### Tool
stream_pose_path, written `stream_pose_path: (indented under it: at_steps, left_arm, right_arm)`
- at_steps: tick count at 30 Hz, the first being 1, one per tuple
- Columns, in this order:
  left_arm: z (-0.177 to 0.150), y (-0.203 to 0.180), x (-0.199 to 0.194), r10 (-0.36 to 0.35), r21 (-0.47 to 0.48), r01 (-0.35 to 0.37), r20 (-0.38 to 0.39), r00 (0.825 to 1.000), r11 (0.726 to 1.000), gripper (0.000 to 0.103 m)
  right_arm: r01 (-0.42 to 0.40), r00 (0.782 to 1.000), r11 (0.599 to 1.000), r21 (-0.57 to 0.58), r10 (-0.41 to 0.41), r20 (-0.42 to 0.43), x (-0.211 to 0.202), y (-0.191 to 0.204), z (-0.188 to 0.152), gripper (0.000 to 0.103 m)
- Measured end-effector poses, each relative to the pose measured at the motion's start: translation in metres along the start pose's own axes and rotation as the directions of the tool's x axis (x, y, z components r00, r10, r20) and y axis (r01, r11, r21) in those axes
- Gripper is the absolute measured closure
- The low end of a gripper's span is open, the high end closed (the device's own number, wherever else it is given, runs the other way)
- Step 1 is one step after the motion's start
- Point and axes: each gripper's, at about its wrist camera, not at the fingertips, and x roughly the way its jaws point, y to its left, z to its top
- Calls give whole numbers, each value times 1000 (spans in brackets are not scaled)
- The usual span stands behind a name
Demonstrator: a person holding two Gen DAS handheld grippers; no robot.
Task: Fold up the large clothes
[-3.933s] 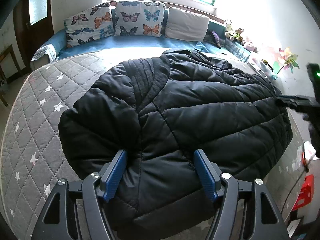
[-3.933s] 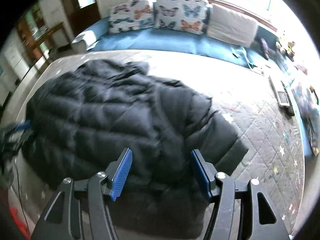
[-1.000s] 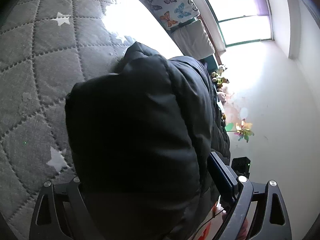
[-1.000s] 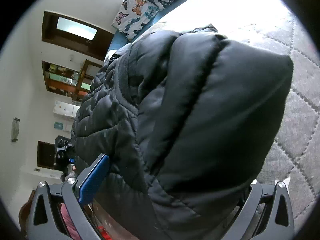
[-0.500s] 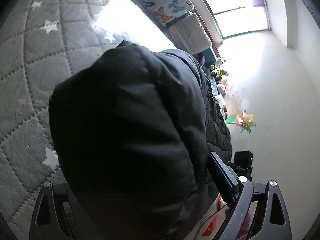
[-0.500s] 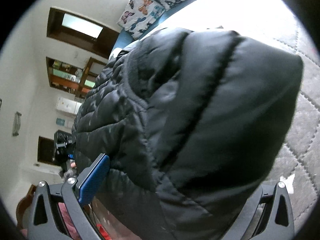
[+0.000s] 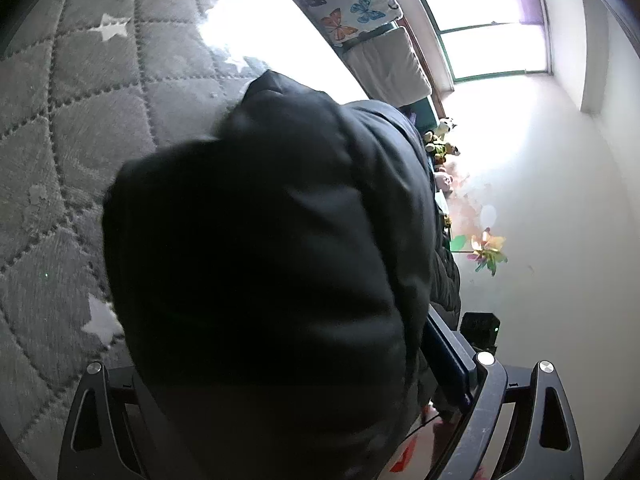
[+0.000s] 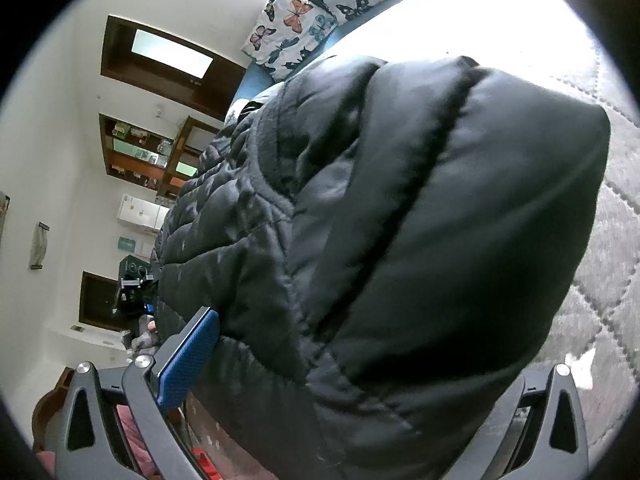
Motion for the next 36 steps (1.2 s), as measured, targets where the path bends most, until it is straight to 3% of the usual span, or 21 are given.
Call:
stream_pose_path:
  at_steps: [4,12,16,19,23,31,36]
  left_arm:
    - [-2,-10,2,37,48,-36,-17,999,998,5]
    - [8,-13,15,30,27,-30,-11,999,999,4]
    - [-7,-19,10,38,54,-38,-2,999,998,8]
    - [-6,-27,11,58,82,-57,-10,998,995,8]
    - [3,-21,19,51,47,-49,-52,997,998,6]
    - [6,-27,28,51,13,-51,-56,997,999,2]
    - [5,-32,28,62,77,-60,-31,998,995,3]
  right_arm:
    - [12,1000,1000,-22,-12,-24,-1,5,-3,0]
    - [-4,1000,999,33,4,3,-2,-2,4,0]
    - [-1,1000,1000,6,1,-3,-4,7,-1,0]
    - [-44,999,999,-24,44,-24,-7,16,-4,0]
    - [-38,998,998,-53,35,-57,-4,15,-4,0]
    - [-99,993,995,-3,99,-59,4,-1,5,0]
    - [-139,989,990,-15,139,-42,-2,3,-3,0]
